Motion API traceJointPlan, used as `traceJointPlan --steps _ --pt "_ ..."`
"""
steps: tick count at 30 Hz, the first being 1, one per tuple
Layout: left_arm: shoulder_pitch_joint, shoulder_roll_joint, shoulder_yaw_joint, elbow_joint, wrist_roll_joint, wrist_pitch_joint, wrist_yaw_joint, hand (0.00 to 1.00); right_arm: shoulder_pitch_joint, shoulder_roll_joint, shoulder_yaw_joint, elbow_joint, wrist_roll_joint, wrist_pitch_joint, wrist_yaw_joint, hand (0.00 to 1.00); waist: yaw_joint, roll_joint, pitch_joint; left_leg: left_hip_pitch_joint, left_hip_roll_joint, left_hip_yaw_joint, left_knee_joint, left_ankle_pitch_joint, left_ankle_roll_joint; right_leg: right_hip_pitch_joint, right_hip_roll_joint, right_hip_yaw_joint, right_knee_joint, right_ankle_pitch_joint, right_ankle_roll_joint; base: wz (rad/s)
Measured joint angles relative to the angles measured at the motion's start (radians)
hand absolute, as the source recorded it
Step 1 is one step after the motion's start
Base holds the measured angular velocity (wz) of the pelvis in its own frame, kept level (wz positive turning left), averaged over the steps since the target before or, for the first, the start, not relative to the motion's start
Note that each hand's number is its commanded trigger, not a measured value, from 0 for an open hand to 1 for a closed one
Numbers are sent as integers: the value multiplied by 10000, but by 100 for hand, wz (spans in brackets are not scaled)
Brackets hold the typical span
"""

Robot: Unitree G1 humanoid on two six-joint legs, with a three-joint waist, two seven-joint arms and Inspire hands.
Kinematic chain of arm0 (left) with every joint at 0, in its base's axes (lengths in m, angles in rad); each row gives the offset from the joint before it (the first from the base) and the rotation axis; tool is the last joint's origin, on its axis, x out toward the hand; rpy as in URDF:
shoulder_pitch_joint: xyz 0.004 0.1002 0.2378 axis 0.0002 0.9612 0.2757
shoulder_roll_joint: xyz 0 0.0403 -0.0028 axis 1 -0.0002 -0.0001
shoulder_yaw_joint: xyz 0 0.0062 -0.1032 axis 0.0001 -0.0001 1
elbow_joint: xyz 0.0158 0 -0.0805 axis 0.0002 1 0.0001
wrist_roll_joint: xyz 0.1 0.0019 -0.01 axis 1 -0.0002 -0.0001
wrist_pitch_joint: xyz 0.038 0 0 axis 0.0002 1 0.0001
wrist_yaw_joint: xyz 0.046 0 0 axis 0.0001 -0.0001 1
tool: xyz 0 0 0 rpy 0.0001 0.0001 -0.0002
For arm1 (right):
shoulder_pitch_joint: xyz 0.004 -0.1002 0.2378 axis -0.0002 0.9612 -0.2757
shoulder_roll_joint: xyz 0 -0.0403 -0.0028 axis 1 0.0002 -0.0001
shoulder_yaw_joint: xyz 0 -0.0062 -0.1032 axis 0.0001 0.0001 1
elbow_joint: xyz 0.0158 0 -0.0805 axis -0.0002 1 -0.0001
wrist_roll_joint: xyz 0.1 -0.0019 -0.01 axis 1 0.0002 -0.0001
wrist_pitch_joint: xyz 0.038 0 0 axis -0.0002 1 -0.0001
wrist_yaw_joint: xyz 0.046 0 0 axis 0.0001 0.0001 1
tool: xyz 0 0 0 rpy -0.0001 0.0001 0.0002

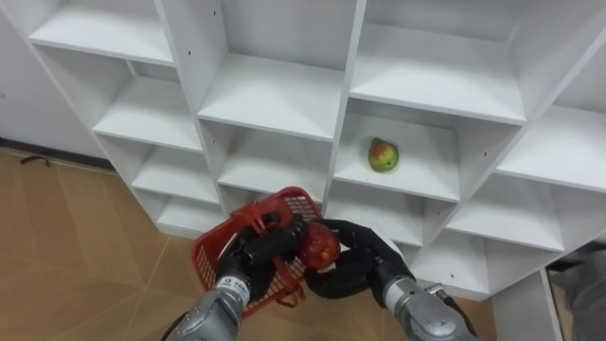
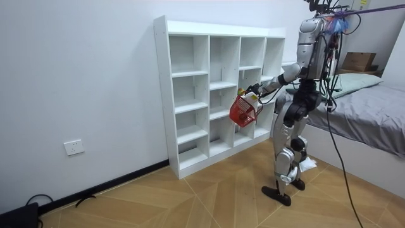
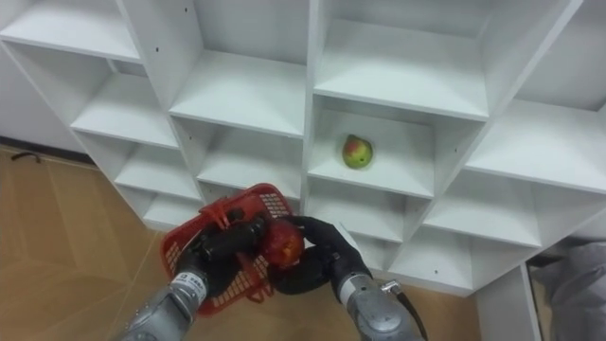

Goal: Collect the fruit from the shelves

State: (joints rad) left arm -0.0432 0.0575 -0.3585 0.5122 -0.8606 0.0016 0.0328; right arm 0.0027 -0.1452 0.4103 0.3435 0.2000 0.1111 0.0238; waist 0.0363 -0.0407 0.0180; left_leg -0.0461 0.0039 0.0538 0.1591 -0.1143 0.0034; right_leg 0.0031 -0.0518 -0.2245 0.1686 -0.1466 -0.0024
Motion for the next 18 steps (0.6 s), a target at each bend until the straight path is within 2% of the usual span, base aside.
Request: traceJointPlan --steps 1,2,5,8,9,10,11,18 --pt "0 0 -1 0 0 -2 0 100 0 0 0 0 2 0 0 100 0 0 0 0 0 0 0 0 0 0 0 0 0 0 0 0" --pt "0 0 -1 0 0 -2 0 100 0 -1 0 0 2 0 0 87 -2 0 0 0 0 0 0 0 0 0 0 1 -1 0 0 0" --pt "13 2 -7 1 2 -14 -1 100 -2 3 -4 21 19 0 10 78 -3 0 0 21 -1 0 -2 0 0 19 -1 8 -5 0 0 0" --pt "116 6 -29 22 15 -15 -3 100 -31 68 -20 360 371 -35 12 55 -9 -2 1 64 0 -1 0 0 0 61 -1 13 -10 -1 2 0" --pt "160 12 -45 27 15 -15 -4 100 -34 96 -25 435 376 -35 2 45 -10 -1 1 64 0 -2 4 0 0 61 -1 13 -9 -1 2 0" --pt "255 26 -86 26 13 -14 -12 100 -34 136 -26 584 376 -35 -54 6 -9 -3 2 57 1 -6 10 0 0 61 -1 10 -6 -1 2 0" --pt "358 27 -116 25 13 -14 -49 100 -42 181 -39 735 376 -34 -157 0 -7 -4 3 54 0 -10 15 0 0 61 -2 9 -5 -2 3 0" --pt "464 25 -198 26 -1 -14 -63 100 -48 193 -40 846 359 -28 -211 0 8 -19 24 -127 7 -31 66 -1 2 -103 7 2 20 -3 2 0"
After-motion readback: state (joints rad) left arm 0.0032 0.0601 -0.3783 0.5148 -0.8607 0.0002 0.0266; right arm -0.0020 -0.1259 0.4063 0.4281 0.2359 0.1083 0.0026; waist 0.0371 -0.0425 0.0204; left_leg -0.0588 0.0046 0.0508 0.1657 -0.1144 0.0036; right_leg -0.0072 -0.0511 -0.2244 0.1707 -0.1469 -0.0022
